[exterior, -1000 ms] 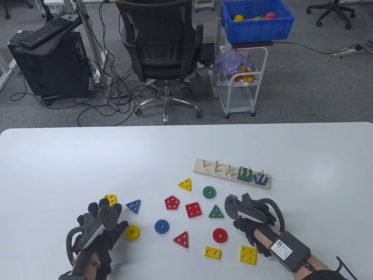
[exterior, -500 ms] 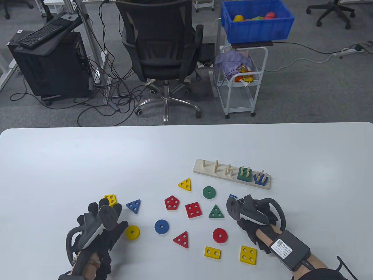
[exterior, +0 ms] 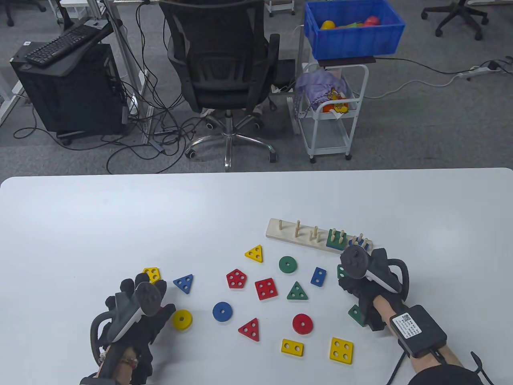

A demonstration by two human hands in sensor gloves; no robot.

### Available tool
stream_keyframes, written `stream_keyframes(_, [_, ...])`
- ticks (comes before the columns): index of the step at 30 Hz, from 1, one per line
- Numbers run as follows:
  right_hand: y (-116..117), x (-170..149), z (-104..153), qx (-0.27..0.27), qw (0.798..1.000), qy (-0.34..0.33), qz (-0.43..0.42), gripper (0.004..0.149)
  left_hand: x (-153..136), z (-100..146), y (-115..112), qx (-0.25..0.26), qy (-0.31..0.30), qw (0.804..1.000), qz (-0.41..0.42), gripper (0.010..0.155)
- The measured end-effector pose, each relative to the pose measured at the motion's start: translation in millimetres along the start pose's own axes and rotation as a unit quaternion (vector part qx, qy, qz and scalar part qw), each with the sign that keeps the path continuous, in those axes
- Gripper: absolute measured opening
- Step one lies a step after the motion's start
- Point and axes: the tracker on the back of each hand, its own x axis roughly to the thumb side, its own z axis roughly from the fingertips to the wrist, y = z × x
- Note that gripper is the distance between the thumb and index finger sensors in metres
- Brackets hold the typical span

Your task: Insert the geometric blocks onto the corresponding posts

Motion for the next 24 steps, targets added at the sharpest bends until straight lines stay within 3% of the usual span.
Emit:
stream_keyframes(10, [-30,-22,-28,-0.049,0.997,0.066,0.008,0.07,-1,0,0,-0.003,0.002,1.0,-0.002,0.076])
stream_keyframes(15, [-23,-24,-47,-0.029,0.994,0.099,0.035,0.069,-1,-1,0,-0.002,0.003,1.0,-0.001,0.075])
stream_keyframes(24, [-6,-15,-64,0.004,0.991,0.103,0.082,0.068,-3,-1,0,-0.002,0.007,1.0,0.001,0.075])
